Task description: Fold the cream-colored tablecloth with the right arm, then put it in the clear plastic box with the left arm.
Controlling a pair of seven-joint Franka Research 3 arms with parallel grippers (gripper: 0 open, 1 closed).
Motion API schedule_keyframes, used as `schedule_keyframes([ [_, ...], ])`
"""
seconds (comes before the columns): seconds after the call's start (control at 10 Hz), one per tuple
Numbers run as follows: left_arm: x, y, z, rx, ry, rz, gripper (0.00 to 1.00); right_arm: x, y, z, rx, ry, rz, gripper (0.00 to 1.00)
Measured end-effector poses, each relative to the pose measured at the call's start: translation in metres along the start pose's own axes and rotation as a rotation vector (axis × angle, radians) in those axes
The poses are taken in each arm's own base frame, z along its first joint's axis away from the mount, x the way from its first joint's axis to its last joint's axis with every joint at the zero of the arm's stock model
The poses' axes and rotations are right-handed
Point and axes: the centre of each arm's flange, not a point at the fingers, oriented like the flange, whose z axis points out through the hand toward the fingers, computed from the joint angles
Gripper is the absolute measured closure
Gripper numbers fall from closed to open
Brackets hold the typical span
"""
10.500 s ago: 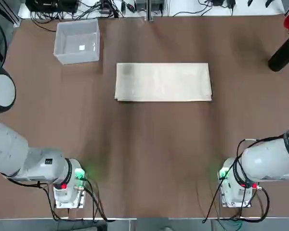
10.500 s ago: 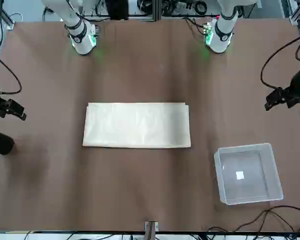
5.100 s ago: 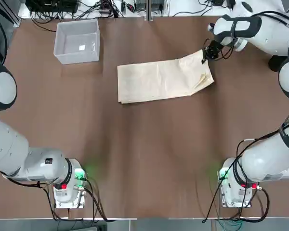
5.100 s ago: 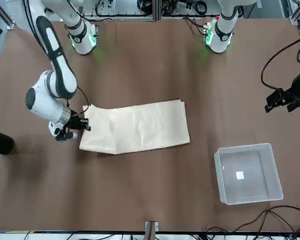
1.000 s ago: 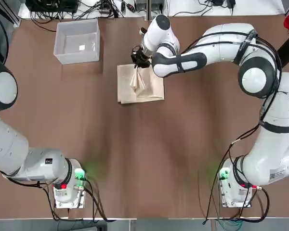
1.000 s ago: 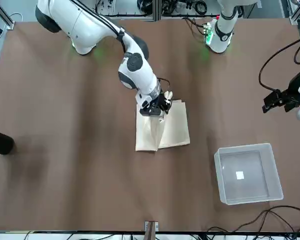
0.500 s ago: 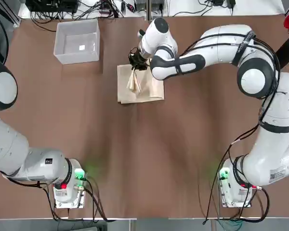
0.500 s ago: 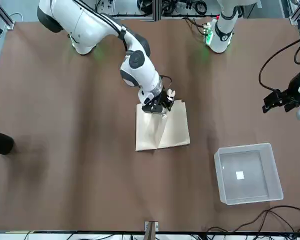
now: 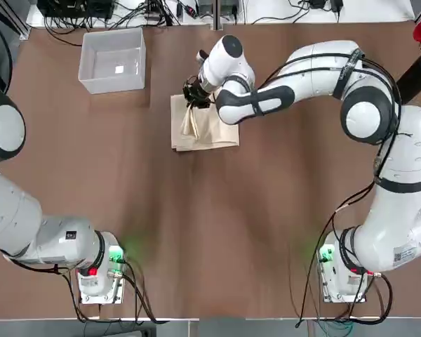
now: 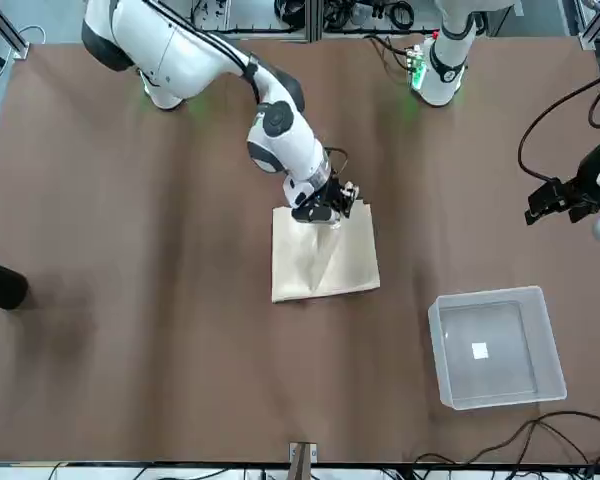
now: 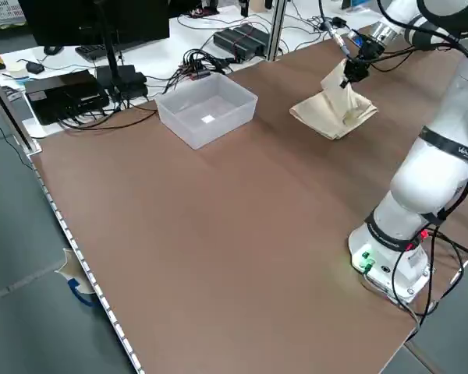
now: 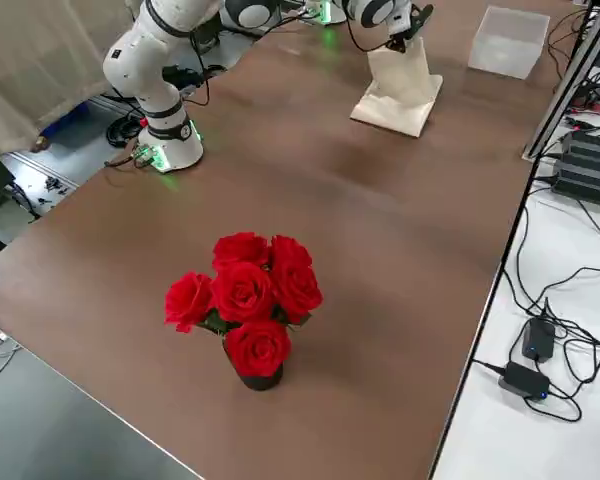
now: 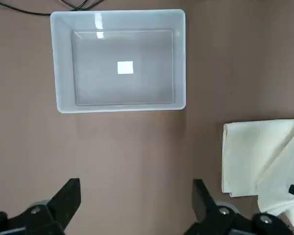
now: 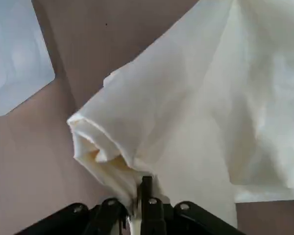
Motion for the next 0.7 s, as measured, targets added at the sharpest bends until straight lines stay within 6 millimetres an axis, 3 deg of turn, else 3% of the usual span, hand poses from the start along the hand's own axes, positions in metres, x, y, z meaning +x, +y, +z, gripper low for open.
schedule_keyframes([
  [0.5,-0.003,-0.001,-0.009,0.000,0.014,-0.001,0.00,0.010,-0.010,-0.011,0.023,0.048,-0.001,0.00],
  [0.7,-0.003,-0.001,-0.007,0.000,0.008,0.003,0.00,0.021,-0.020,-0.022,0.047,0.068,0.007,0.00],
])
